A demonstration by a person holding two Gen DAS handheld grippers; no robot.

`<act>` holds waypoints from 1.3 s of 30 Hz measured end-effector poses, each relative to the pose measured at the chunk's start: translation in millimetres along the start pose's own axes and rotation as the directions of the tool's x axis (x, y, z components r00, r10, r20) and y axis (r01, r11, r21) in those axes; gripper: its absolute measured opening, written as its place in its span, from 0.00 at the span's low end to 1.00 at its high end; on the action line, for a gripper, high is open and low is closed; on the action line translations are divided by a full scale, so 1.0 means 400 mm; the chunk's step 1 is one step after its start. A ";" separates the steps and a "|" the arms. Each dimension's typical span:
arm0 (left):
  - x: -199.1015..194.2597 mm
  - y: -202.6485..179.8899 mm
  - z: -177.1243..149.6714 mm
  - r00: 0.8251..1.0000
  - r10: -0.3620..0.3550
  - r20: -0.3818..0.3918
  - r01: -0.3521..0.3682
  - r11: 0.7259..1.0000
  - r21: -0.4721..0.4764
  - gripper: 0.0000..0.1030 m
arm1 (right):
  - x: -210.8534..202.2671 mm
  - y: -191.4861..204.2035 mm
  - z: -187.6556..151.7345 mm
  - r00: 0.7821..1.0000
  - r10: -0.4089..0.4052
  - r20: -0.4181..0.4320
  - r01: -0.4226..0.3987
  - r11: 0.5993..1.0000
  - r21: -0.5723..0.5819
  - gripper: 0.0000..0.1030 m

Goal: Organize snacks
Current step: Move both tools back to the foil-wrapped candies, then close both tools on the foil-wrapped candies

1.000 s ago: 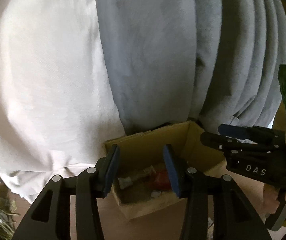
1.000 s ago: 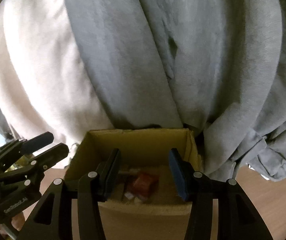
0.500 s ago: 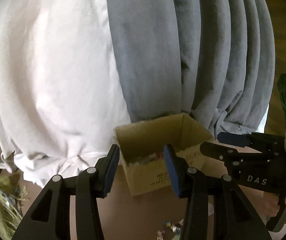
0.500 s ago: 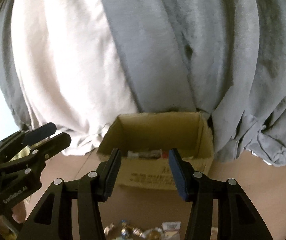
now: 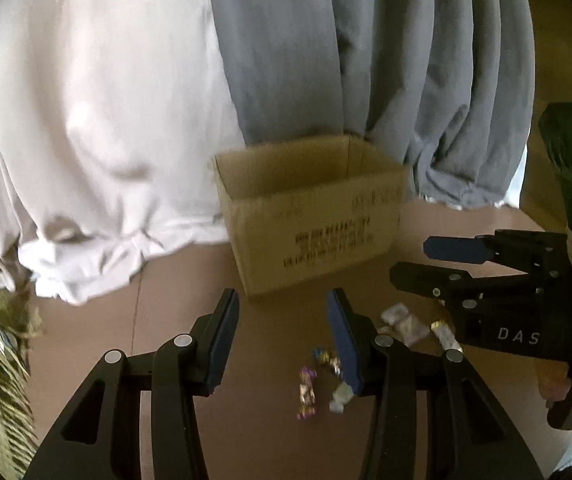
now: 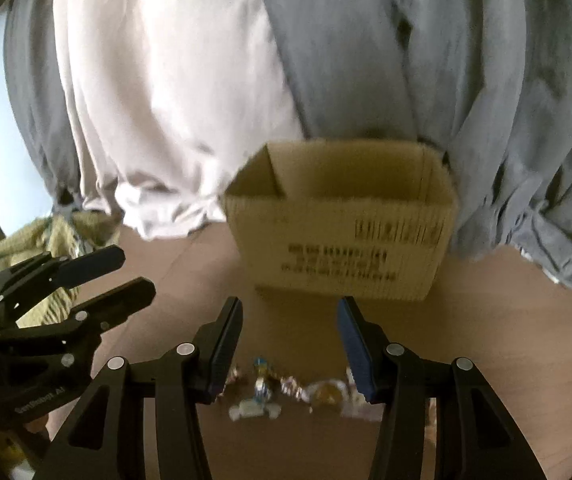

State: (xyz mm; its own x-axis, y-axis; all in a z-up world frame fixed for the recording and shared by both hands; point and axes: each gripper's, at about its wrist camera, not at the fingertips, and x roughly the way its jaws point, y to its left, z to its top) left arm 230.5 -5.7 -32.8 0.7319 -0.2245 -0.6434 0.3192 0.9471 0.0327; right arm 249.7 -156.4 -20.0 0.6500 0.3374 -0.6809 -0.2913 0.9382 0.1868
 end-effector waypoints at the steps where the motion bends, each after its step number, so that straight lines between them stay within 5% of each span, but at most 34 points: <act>1: 0.007 -0.001 -0.010 1.000 -0.003 -0.011 0.003 1.000 -0.003 0.44 | 0.007 -0.001 -0.011 1.000 0.003 -0.014 -0.003 1.000 -0.003 0.49; 20: 0.176 -0.008 -0.148 0.965 -0.063 -0.257 0.050 0.997 -0.055 0.43 | 0.197 -0.014 -0.135 0.946 0.066 -0.317 -0.097 0.992 -0.082 0.37; 39: 0.266 0.001 -0.178 0.927 -0.134 -0.350 0.095 0.987 -0.128 0.30 | 0.293 0.005 -0.139 0.904 0.063 -0.422 -0.143 0.977 -0.160 0.30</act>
State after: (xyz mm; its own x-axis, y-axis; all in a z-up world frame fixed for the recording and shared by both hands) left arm 265.8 -13.1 -155.6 0.4248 -0.2549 -0.8687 0.3072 0.9432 -0.1266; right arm 286.5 -119.3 -138.8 0.2730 0.3318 -0.9030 -0.4894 0.8560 0.1666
